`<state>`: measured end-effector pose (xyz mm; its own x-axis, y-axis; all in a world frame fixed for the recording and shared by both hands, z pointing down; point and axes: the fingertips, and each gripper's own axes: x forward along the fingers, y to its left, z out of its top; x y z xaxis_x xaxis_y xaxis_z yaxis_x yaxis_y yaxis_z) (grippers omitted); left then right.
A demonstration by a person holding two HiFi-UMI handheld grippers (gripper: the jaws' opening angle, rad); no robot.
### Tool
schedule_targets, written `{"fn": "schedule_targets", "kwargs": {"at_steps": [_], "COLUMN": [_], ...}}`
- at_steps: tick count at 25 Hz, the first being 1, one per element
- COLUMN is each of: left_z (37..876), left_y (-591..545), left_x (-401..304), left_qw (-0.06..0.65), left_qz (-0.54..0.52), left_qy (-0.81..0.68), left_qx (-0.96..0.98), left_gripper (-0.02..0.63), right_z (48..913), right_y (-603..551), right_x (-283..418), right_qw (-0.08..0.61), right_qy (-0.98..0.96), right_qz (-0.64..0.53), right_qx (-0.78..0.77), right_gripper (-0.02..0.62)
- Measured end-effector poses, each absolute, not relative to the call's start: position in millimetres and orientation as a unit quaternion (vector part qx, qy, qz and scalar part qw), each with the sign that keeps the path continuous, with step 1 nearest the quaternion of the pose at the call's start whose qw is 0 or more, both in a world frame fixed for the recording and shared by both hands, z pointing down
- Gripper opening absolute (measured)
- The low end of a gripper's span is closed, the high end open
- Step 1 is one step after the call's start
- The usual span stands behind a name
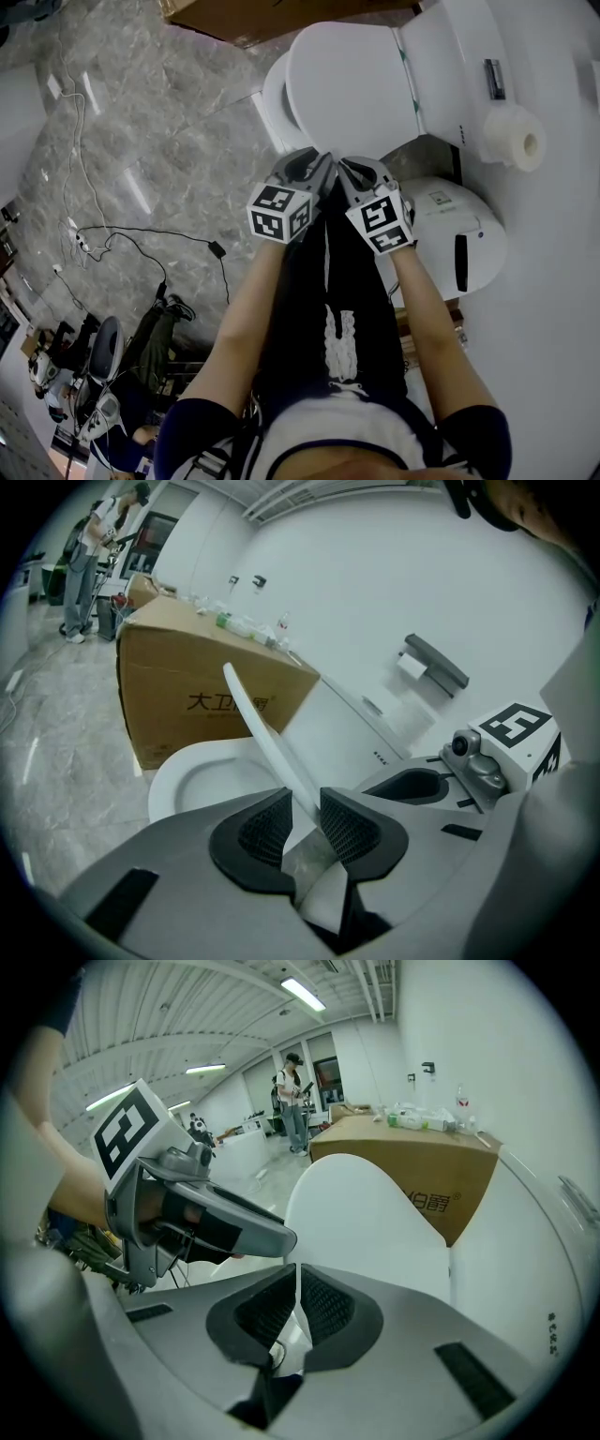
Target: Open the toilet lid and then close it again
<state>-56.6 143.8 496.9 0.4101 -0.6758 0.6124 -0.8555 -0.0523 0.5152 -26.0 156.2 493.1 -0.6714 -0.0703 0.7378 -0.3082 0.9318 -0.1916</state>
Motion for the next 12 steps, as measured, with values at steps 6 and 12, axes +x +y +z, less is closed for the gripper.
{"fn": "schedule_targets", "kwargs": {"at_steps": [6, 12], "left_z": [505.0, 517.7], "left_y": [148.9, 156.1], "left_x": [-63.7, -71.9], "left_qw": [0.444, 0.455], "left_qz": [0.111, 0.117], "left_qy": [-0.534, -0.537], "left_qx": [0.711, 0.7], "left_gripper": [0.097, 0.098], "right_z": [496.4, 502.1], "right_y": [162.1, 166.6], "right_x": [-32.4, -36.3], "right_qw": [0.393, 0.398], "right_qy": [-0.901, -0.899], "right_qz": [0.156, 0.156], "right_qx": [0.099, 0.093], "right_gripper": [0.018, 0.018]}}
